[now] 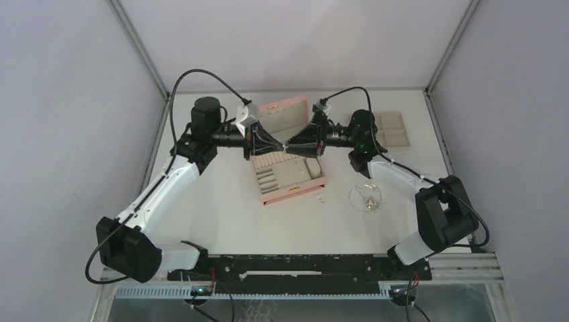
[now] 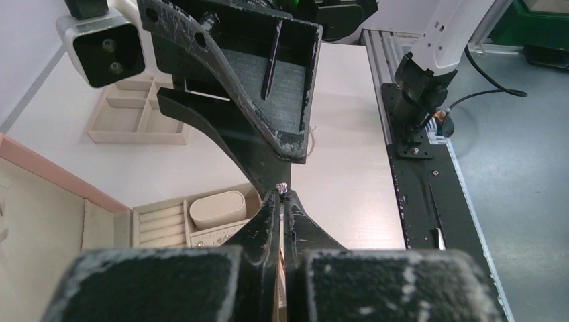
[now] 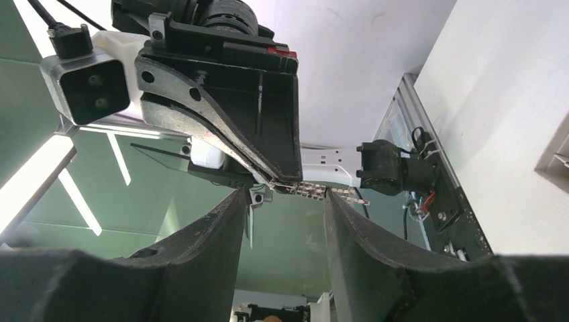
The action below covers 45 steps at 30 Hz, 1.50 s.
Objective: Organize the mixed jewelry
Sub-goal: Adjust the jewelry.
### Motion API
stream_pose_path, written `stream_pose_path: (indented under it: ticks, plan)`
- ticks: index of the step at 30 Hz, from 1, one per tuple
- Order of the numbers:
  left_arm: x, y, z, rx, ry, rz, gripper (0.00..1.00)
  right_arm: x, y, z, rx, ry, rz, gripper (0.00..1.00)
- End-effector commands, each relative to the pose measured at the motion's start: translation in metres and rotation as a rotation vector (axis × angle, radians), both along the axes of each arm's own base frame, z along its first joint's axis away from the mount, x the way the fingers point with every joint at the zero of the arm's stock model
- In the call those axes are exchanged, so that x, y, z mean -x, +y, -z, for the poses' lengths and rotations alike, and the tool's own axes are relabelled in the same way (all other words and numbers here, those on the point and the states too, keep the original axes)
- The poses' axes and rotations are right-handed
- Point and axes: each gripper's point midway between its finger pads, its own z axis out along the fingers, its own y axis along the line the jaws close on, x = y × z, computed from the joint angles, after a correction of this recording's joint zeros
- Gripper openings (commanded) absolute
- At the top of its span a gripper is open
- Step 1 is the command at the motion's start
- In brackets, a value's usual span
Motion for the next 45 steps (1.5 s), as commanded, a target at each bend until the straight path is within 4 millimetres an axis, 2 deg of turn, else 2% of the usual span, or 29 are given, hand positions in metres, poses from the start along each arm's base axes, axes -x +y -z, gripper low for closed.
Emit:
stream_pose_path:
  ticks: [1,12,28,45]
  plan:
    - [0.005,0.001,-0.025,0.039,-0.075,0.022,0.0,0.003,0.004,-0.019,-0.04,-0.066,-0.024,0.55]
    - [0.008,0.001,-0.021,0.037,-0.05,0.035,0.0,0.002,0.005,-0.027,-0.071,-0.082,-0.027,0.55]
    - [0.004,0.0,-0.018,0.032,-0.043,0.028,0.0,0.004,0.007,-0.036,-0.092,-0.106,-0.049,0.54]
    - [-0.004,-0.001,-0.015,0.024,-0.034,0.016,0.0,0.004,-0.002,-0.044,-0.1,-0.126,-0.047,0.52]
